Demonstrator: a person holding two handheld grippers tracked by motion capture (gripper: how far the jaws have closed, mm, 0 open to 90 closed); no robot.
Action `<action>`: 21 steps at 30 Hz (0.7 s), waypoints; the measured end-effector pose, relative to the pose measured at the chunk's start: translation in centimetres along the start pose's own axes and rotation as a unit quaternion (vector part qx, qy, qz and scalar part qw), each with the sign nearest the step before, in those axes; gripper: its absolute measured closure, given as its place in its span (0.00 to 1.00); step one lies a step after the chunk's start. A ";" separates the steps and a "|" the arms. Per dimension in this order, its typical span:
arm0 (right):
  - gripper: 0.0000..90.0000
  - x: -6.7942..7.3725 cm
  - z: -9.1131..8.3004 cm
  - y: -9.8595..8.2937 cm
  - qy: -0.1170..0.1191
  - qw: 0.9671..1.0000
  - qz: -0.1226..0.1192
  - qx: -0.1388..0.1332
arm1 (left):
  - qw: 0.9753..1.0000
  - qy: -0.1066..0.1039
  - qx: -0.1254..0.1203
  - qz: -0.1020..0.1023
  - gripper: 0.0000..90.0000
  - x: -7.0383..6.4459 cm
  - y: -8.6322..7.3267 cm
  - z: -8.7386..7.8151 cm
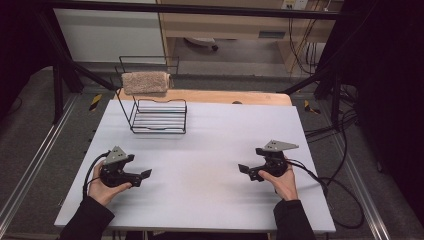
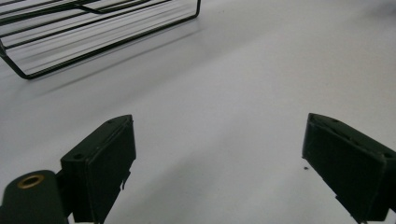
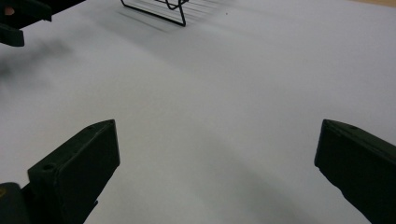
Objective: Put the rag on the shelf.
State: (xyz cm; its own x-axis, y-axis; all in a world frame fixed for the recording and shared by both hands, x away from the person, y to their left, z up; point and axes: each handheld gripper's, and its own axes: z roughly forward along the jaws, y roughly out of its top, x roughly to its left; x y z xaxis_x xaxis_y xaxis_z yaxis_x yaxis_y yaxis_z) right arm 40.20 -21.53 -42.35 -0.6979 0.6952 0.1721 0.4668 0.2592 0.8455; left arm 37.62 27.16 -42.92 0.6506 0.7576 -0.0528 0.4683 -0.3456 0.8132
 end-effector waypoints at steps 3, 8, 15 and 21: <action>0.01 -0.4 -0.5 -1.2 0.004 1.000 0.000 0.006 | 1.000 0.000 0.001 0.001 0.11 -0.1 -0.2 0.1; 0.01 -1.3 -1.6 -3.1 0.006 1.000 0.013 0.018 | 1.000 0.002 -0.002 0.001 0.11 -0.1 -0.7 0.2; 0.01 -2.2 -3.1 -4.9 -0.001 0.999 0.035 0.021 | 1.000 0.001 0.004 0.006 0.11 -0.3 -1.0 0.5; 0.01 -2.5 -3.5 -5.6 -0.004 0.999 0.045 0.023 | 1.000 -0.003 0.004 0.007 0.11 -0.4 -1.2 0.4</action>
State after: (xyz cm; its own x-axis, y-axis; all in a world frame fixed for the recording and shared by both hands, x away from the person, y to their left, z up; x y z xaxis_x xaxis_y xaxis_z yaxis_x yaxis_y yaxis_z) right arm 37.38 -27.08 -45.74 -0.6484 0.7217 0.2423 0.5515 0.2259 0.8030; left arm 37.09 27.02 -44.11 0.6610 0.7490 -0.0448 0.4641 -0.3612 0.8088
